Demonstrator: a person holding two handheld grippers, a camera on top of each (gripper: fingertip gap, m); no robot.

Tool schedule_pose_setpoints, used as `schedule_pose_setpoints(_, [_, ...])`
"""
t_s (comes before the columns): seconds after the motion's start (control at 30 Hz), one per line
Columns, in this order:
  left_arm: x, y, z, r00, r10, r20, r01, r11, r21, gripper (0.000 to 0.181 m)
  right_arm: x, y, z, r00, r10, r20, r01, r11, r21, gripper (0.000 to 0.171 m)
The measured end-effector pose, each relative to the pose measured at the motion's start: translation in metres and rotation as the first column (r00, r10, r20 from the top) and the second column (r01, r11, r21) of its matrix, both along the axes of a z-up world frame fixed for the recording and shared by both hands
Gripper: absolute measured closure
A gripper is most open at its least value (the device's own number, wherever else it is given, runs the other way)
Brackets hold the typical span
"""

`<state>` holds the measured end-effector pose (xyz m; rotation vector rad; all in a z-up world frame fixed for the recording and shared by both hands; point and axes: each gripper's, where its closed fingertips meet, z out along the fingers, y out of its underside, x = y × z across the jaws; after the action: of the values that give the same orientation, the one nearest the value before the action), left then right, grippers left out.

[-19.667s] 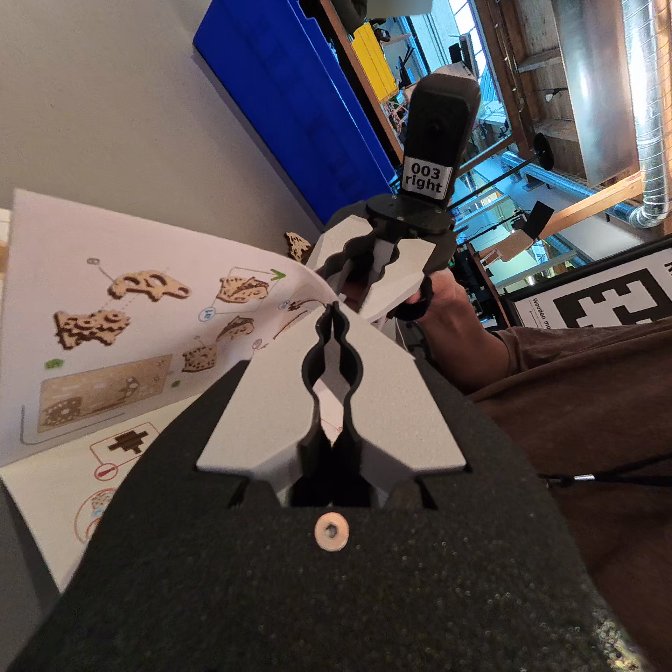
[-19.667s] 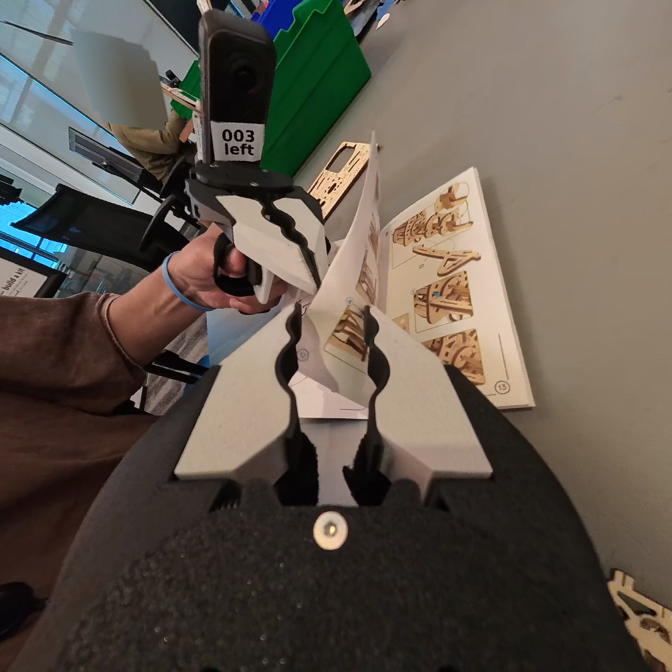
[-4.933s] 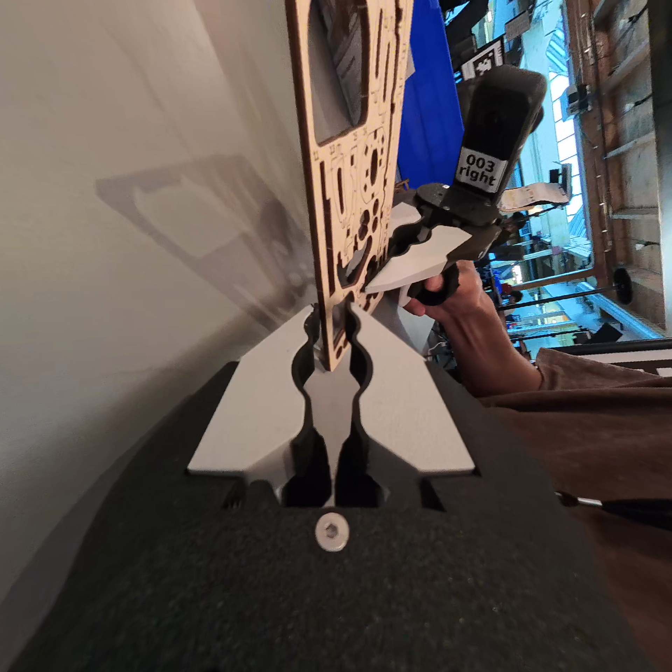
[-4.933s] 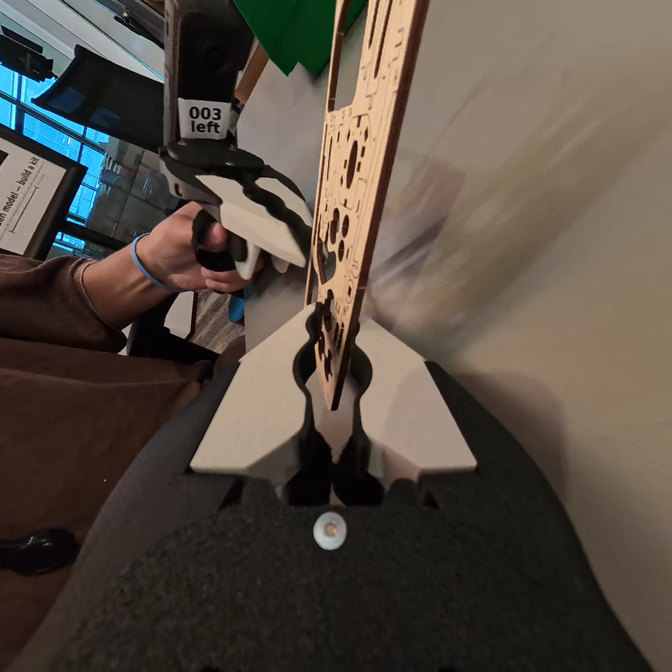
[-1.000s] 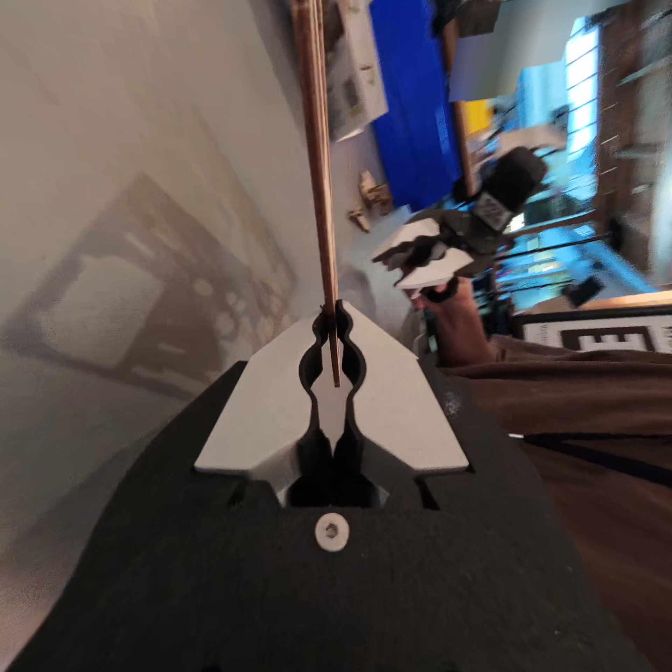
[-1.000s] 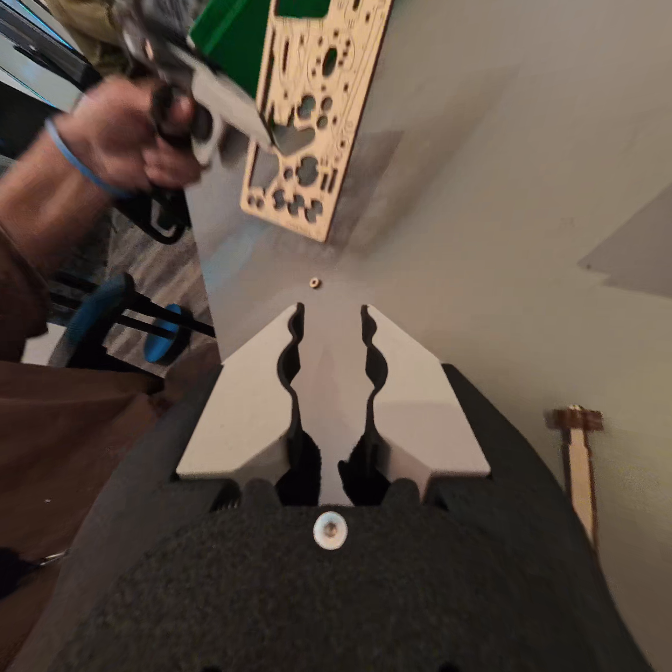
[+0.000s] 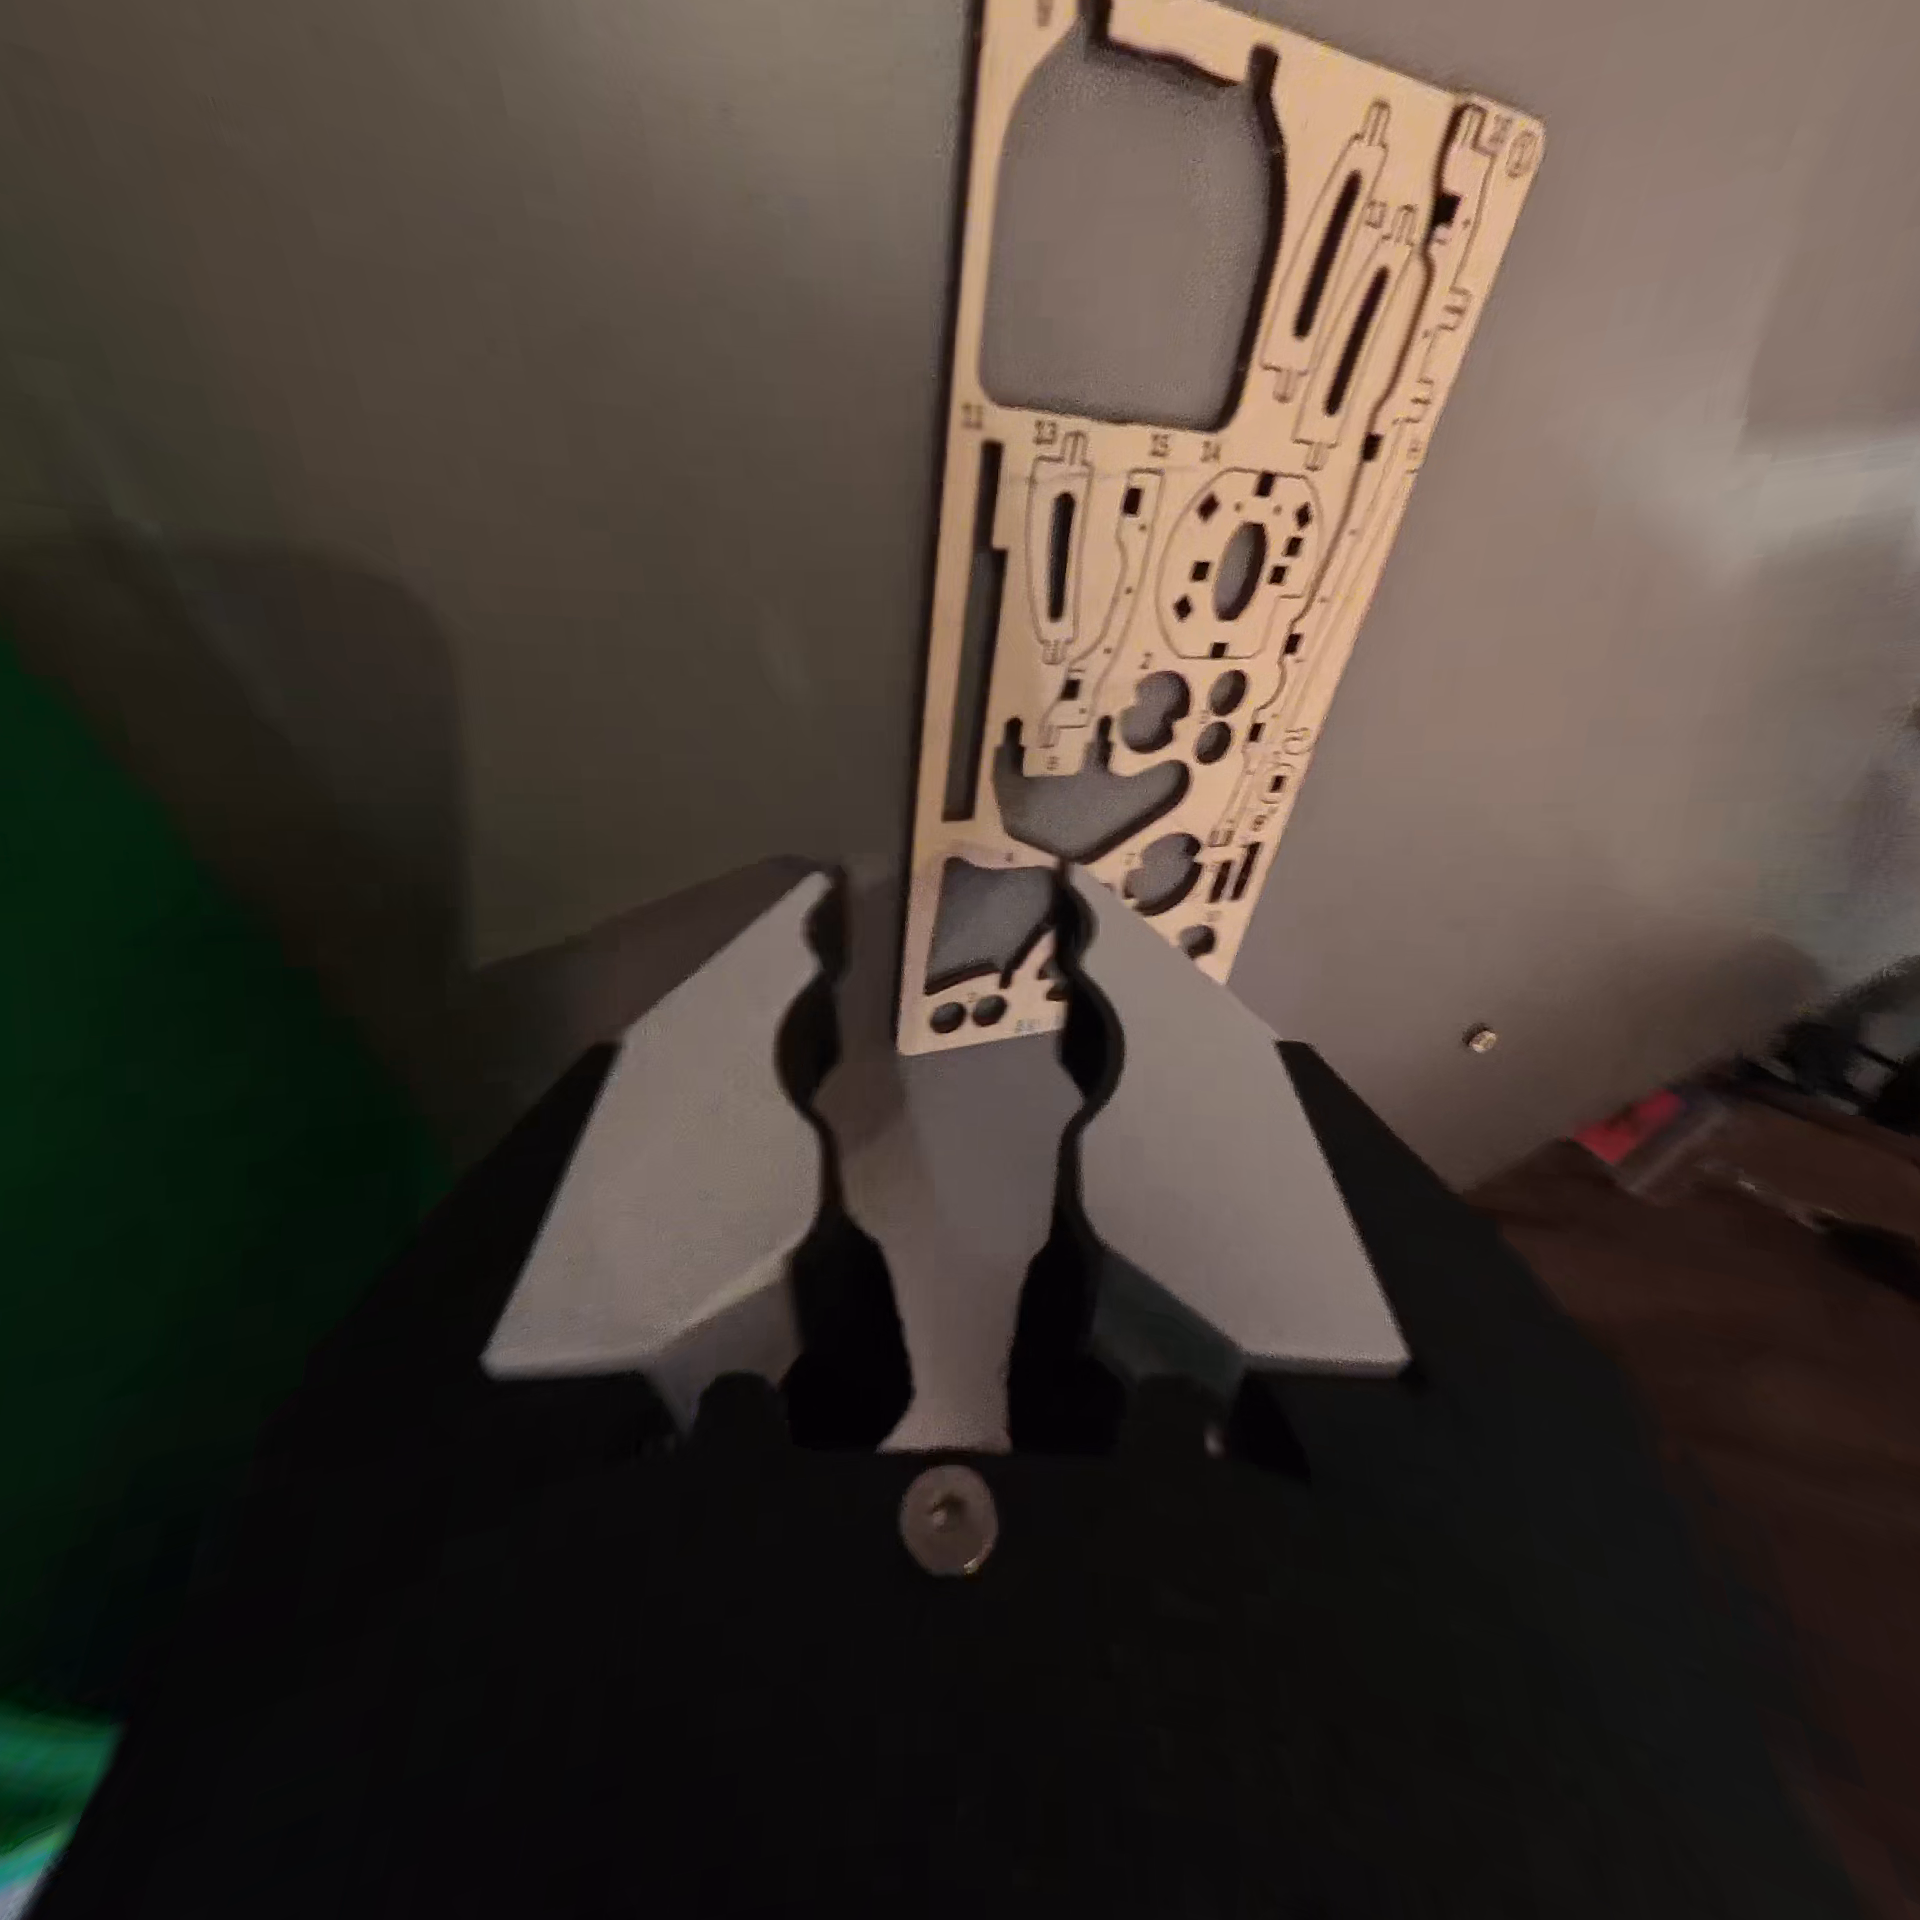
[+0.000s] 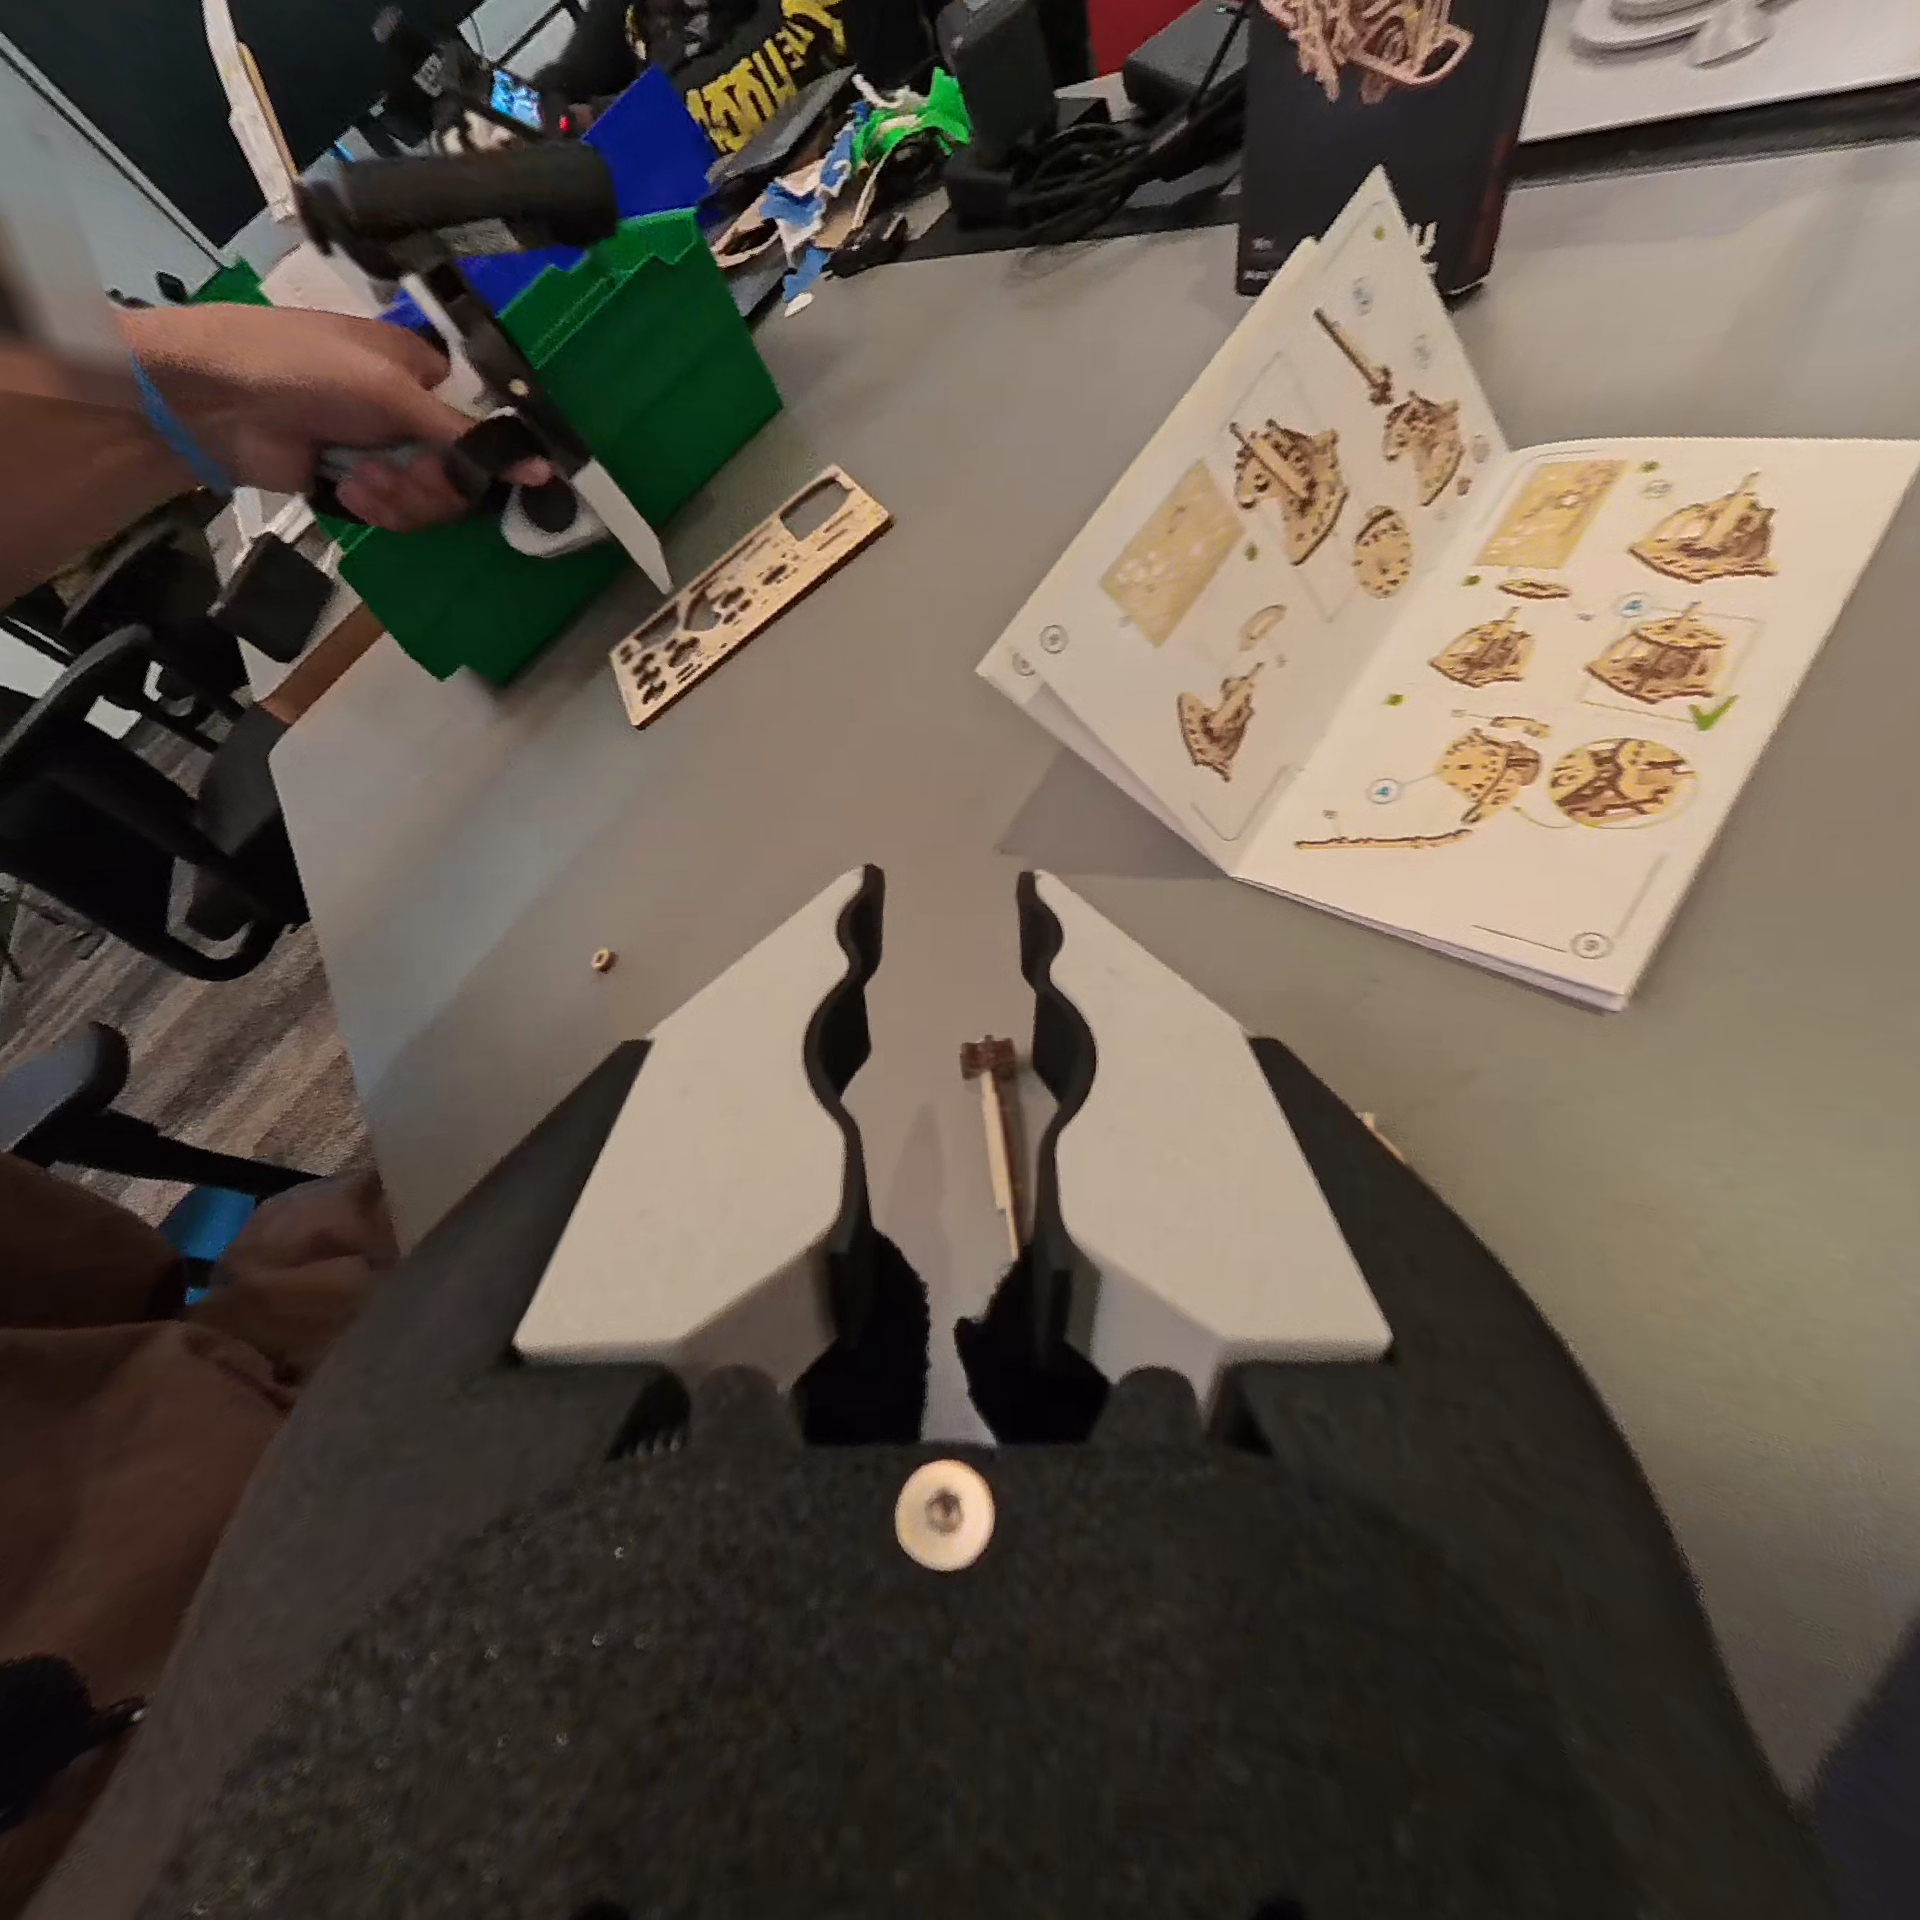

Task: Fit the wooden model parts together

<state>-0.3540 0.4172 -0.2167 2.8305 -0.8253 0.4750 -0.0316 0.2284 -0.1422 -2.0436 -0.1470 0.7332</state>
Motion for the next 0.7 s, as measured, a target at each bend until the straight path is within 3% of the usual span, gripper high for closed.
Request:
schedule_pose_setpoints(0.03, [-0.003, 0.004, 0.004, 1.000, 0.001, -0.031, 0.001, 0.998, 0.059, 0.126, 0.002, 0.001, 0.000, 1.000, -0.007, 0.000, 0.007, 1.000, 0.003, 0.145])
schedule_pose_setpoints(0.07, [-0.005, 0.009, 0.011, 0.998, 0.012, -0.057, -0.004, 0.993, 0.122, 0.121, 0.004, 0.002, -0.001, 1.000, -0.014, -0.003, 0.014, 1.000, 0.010, 0.143])
schedule_pose_setpoints(0.23, [0.037, 0.018, 0.073, 0.991, 0.006, -0.135, 0.059, 0.878, 0.476, 0.128, 0.011, 0.010, 0.000, 0.998, -0.057, 0.025, 0.055, 0.995, 0.082, 0.135])
schedule_pose_setpoints(0.33, [0.143, -0.014, 0.101, 0.980, -0.172, 0.095, 0.092, 0.829, 0.552, 0.133, 0.013, 0.011, -0.005, 0.995, -0.059, 0.076, 0.053, 0.995, 0.082, 0.136])
schedule_pose_setpoints(0.4, [0.229, -0.046, 0.126, 0.890, -0.369, 0.269, 0.129, 0.767, 0.628, 0.141, 0.013, 0.011, -0.006, 0.996, -0.059, 0.074, 0.053, 0.995, 0.082, 0.136])
schedule_pose_setpoints(0.47, [0.300, -0.082, 0.142, 0.765, -0.555, 0.326, 0.193, 0.681, 0.707, 0.146, 0.013, 0.010, -0.007, 0.998, -0.052, 0.037, 0.050, 0.997, 0.067, 0.136])
schedule_pose_setpoints(0.5, [0.327, -0.097, 0.143, 0.716, -0.625, 0.311, 0.233, 0.634, 0.737, 0.149, 0.013, 0.010, -0.006, 0.999, -0.052, 0.012, 0.052, 0.997, 0.059, 0.137])
schedule_pose_setpoints(0.57, [0.358, -0.107, 0.123, 0.693, -0.688, 0.215, 0.328, 0.566, 0.756, 0.152, 0.015, 0.009, -0.004, 0.998, -0.059, -0.028, 0.061, 0.997, 0.046, 0.137])
schedule_pose_setpoints(0.7, [0.357, -0.098, 0.067, 0.741, -0.664, 0.101, 0.448, 0.601, 0.662, 0.152, 0.023, 0.007, -0.003, 0.996, -0.077, -0.043, 0.079, 0.996, 0.038, 0.138])
